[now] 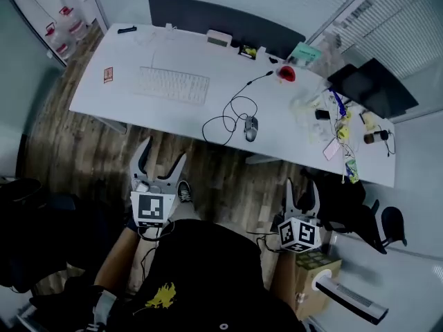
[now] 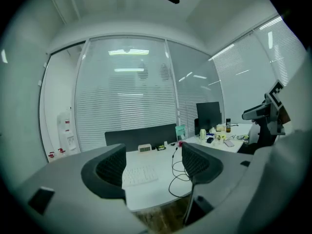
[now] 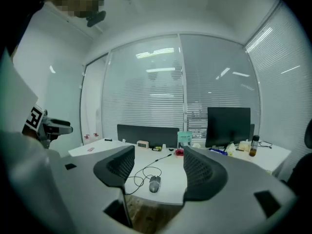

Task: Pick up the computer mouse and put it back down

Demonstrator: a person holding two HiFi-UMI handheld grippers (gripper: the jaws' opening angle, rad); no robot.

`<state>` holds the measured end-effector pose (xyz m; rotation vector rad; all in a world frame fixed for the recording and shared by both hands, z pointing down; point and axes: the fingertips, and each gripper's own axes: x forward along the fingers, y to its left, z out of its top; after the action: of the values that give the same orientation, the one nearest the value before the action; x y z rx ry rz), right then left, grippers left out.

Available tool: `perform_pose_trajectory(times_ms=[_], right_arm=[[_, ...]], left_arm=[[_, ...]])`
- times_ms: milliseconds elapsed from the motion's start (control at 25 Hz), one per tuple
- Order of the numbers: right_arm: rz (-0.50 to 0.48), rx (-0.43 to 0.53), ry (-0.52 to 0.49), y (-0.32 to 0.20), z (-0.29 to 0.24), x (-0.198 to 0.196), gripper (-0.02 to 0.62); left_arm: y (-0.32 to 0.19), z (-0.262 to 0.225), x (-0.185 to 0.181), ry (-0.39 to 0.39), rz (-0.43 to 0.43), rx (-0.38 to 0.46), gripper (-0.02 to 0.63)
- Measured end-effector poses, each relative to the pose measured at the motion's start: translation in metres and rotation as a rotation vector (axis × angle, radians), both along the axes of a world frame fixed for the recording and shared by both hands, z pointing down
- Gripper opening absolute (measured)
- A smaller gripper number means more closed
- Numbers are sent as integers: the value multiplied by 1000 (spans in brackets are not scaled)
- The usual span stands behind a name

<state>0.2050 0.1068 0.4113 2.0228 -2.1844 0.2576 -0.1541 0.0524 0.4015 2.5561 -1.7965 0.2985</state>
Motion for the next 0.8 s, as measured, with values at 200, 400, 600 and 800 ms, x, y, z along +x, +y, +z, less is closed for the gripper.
perform_pose_trajectory(times_ms=[200,400,600,800], right_arm=[[96,-138,14,-77,97,-21,316],[51,-266,33,-135,161,-47,322],[6,-353,76,-193,215,-47,321],[-5,-495,47,-238,284,-42,339]], left_arm=[[-55,50,-31,18,12,-75,350],[-94,126,-32,-30,10,-279,350],[-135,155,-1,-29,23,-348,350],[-178,169,27,-69,2,-401,350]])
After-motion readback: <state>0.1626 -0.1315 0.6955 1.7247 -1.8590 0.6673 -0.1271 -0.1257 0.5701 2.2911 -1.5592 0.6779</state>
